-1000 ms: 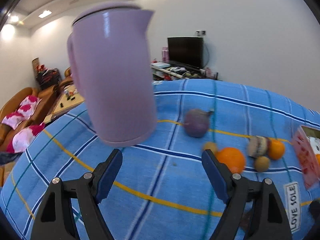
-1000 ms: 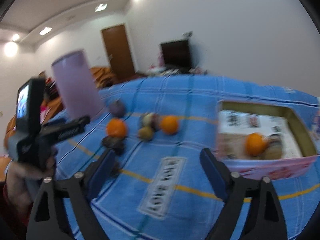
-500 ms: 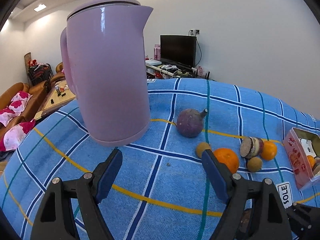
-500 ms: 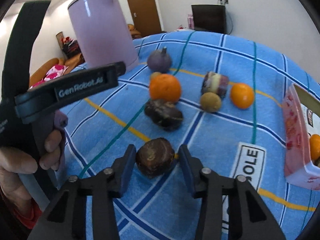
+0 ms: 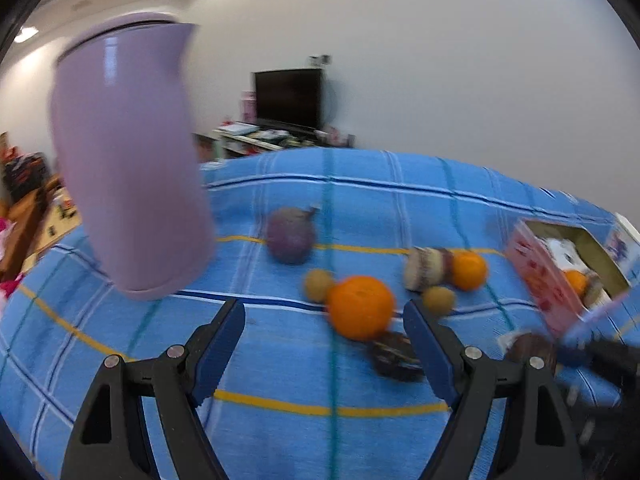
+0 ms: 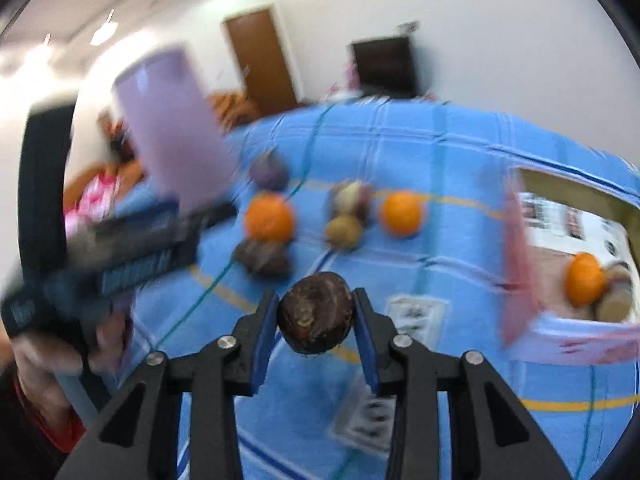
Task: Organize fruits
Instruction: 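Close left tool on a dark brown round fruit while right tool lifts its fruit, then carry both dark brown fruits in both tools over the pink tin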
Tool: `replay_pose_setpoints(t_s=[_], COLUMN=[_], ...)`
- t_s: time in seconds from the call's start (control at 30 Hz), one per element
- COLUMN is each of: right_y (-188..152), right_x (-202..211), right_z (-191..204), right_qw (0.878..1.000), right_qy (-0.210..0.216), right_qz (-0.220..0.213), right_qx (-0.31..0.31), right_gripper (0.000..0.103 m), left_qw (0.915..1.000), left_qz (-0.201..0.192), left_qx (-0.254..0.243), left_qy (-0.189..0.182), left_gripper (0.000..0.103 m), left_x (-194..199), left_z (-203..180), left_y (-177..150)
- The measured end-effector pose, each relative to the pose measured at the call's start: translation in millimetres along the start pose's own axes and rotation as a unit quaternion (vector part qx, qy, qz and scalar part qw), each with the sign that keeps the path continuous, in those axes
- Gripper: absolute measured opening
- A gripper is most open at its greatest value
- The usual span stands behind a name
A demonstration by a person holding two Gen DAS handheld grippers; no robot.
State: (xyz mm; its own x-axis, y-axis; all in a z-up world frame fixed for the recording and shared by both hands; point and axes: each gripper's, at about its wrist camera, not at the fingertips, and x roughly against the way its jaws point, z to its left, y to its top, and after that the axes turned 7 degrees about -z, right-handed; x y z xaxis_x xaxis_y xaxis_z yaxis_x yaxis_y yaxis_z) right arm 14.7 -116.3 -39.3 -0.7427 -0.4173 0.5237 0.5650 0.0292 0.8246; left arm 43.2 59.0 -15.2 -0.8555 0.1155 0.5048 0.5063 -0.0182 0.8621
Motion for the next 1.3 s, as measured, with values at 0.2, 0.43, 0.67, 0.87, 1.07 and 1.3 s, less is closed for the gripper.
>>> replay_pose_setpoints(t_s=[0.2,0.43,0.67,0.87,1.07,1.3], right_y=[7,8,4,4,5,10], right_x=[19,26,29,36,51,63], right_z=[-22,-16,-12,-10,-2,3], right_qw=[0.998,0.998,0.998,0.996,0.989,0.979], right_qy=[-0.028,-0.014,-0.017,-0.028,-0.056,-0.094], right_qz=[-0.052,-0.057,-0.062,-0.083,-0.133,-0.166], right_qx=[-0.03,-0.025,-0.02,-0.008,0.03,0.074], right_gripper=[0.04,0.04,0.04,0.04,0.04,0.04], left_qw=[0.9976,0.9923,0.9944,0.9997,0.9979,0.9937], left_qz=[0.048,0.118,0.102,0.024,-0.043,-0.082], left_qx=[-0.043,-0.029,-0.019,-0.003,0.008,0.002], left_qy=[-0.027,-0.019,-0.015,0.005,0.047,0.076], left_gripper=[0.083,0.063,0.045,0.045,0.045,0.045], left_x=[-20,-50,-45,-15,13,25], left_z=[-33,-35,-30,-24,-22,-34], left_y=[-8,-14,-12,-7,-7,1])
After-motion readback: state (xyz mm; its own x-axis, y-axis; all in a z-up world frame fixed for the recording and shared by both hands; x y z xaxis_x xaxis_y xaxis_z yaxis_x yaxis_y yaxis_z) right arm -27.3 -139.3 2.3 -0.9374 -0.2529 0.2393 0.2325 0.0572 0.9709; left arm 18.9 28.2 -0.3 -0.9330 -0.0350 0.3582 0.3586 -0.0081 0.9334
